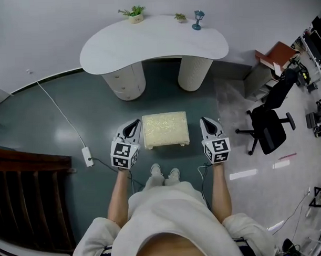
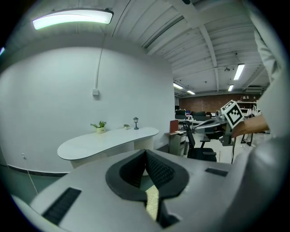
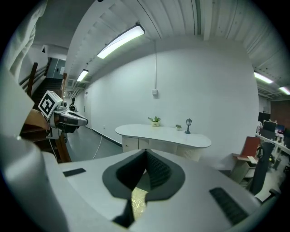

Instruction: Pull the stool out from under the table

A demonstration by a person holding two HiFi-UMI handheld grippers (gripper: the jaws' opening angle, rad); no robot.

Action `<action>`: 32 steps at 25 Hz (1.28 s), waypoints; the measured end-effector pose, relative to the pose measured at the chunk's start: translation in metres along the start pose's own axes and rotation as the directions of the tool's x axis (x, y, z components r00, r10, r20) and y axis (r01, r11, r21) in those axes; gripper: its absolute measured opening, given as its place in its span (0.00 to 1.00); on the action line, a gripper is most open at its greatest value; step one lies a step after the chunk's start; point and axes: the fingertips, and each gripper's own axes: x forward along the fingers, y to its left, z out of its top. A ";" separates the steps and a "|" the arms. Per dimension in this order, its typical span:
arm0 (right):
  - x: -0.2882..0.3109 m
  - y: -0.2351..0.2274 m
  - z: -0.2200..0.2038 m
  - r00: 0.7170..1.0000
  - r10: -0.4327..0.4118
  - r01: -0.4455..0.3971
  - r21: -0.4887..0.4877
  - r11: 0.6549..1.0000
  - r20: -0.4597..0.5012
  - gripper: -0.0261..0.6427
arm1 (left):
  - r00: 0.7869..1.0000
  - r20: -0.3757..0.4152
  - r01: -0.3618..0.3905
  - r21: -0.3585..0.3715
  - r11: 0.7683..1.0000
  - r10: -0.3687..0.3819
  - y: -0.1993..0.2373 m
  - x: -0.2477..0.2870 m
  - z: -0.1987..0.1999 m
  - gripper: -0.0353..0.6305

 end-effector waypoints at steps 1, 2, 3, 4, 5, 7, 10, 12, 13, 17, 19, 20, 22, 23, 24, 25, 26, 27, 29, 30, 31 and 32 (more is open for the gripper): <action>-0.006 -0.001 0.004 1.000 -0.006 0.006 -0.001 1.000 0.002 0.03 | 1.000 0.001 0.002 0.003 1.000 -0.002 -0.001 -0.003 0.004 0.07; -0.010 -0.002 0.007 1.000 -0.012 0.012 -0.002 1.000 0.003 0.03 | 1.000 0.004 0.003 0.004 1.000 -0.003 -0.001 -0.005 0.008 0.07; -0.014 -0.003 0.011 1.000 -0.018 0.018 -0.005 1.000 0.005 0.03 | 1.000 0.008 0.003 0.005 1.000 -0.003 -0.001 -0.007 0.012 0.07; -0.018 -0.004 0.014 1.000 -0.023 0.023 -0.008 1.000 0.007 0.03 | 1.000 0.013 0.002 0.007 1.000 -0.002 0.000 -0.008 0.015 0.07; -0.022 -0.004 0.017 1.000 -0.028 0.028 -0.010 1.000 0.008 0.03 | 1.000 0.017 0.000 0.008 1.000 -0.001 0.000 -0.010 0.018 0.07; -0.032 -0.004 0.018 0.999 -0.039 0.039 -0.007 0.999 0.011 0.03 | 1.000 0.019 -0.001 0.009 1.000 0.000 -0.001 -0.014 0.020 0.07; -0.044 -0.006 0.017 0.999 -0.052 0.052 -0.005 0.999 0.013 0.03 | 1.000 0.019 -0.002 0.022 1.000 0.002 -0.003 -0.020 0.023 0.07; -0.052 -0.007 0.016 0.998 -0.056 0.056 -0.008 0.998 0.010 0.03 | 1.000 0.019 -0.005 0.023 1.000 0.005 -0.006 -0.024 0.024 0.07; -0.055 -0.008 0.016 0.998 -0.059 0.060 -0.009 0.998 0.010 0.03 | 1.000 0.021 -0.007 0.022 1.000 0.006 -0.007 -0.026 0.025 0.07; -0.062 -0.012 0.018 0.997 -0.074 0.074 -0.009 0.997 0.019 0.03 | 1.000 0.028 -0.011 0.010 1.000 0.011 -0.008 -0.028 0.024 0.07; -0.063 -0.011 0.019 0.997 -0.076 0.076 -0.012 0.997 0.021 0.03 | 1.000 0.028 -0.012 0.007 1.000 0.012 -0.007 -0.028 0.022 0.07; -0.064 -0.010 0.018 0.997 -0.077 0.077 -0.014 0.997 0.021 0.03 | 1.000 0.027 -0.012 0.007 1.000 0.012 -0.007 -0.028 0.021 0.07; -0.068 -0.010 0.017 0.997 -0.077 0.077 -0.018 0.997 0.020 0.03 | 1.000 0.028 -0.010 0.007 1.000 0.010 -0.011 -0.030 0.020 0.07; -0.070 -0.010 0.017 0.997 -0.077 0.077 -0.019 0.997 0.019 0.03 | 1.000 0.029 -0.009 0.007 1.000 0.009 -0.013 -0.031 0.021 0.07; -0.071 -0.010 0.018 0.997 -0.077 0.077 -0.020 0.997 0.020 0.03 | 1.000 0.031 -0.008 0.007 1.000 0.007 -0.014 -0.031 0.022 0.07; -0.072 -0.010 0.018 0.997 -0.077 0.077 -0.020 0.997 0.020 0.03 | 1.000 0.031 -0.006 0.008 1.000 0.006 -0.014 -0.031 0.023 0.07; -0.072 -0.009 0.018 0.997 -0.077 0.077 -0.019 0.997 0.019 0.03 | 1.000 0.030 -0.005 0.008 1.000 0.005 -0.015 -0.032 0.023 0.07; -0.072 -0.009 0.017 0.997 -0.076 0.077 -0.018 0.997 0.017 0.03 | 1.000 0.029 -0.004 0.007 1.000 0.004 -0.015 -0.032 0.024 0.07; -0.071 -0.009 0.017 0.997 -0.074 0.074 -0.018 0.997 0.013 0.03 | 1.000 0.029 -0.002 0.005 1.000 0.002 -0.015 -0.031 0.025 0.07; -0.070 -0.009 0.017 0.997 -0.072 0.072 -0.018 0.997 0.011 0.03 | 1.000 0.029 -0.001 0.005 1.000 0.001 -0.015 -0.030 0.025 0.07; -0.069 -0.009 0.017 0.997 -0.071 0.071 -0.018 0.997 0.010 0.03 | 1.000 0.028 -0.001 0.005 1.000 0.001 -0.014 -0.028 0.025 0.07; -0.068 -0.009 0.016 0.998 -0.070 0.070 -0.016 0.997 0.009 0.03 | 1.000 0.027 -0.001 0.005 1.000 0.000 -0.015 -0.028 0.025 0.07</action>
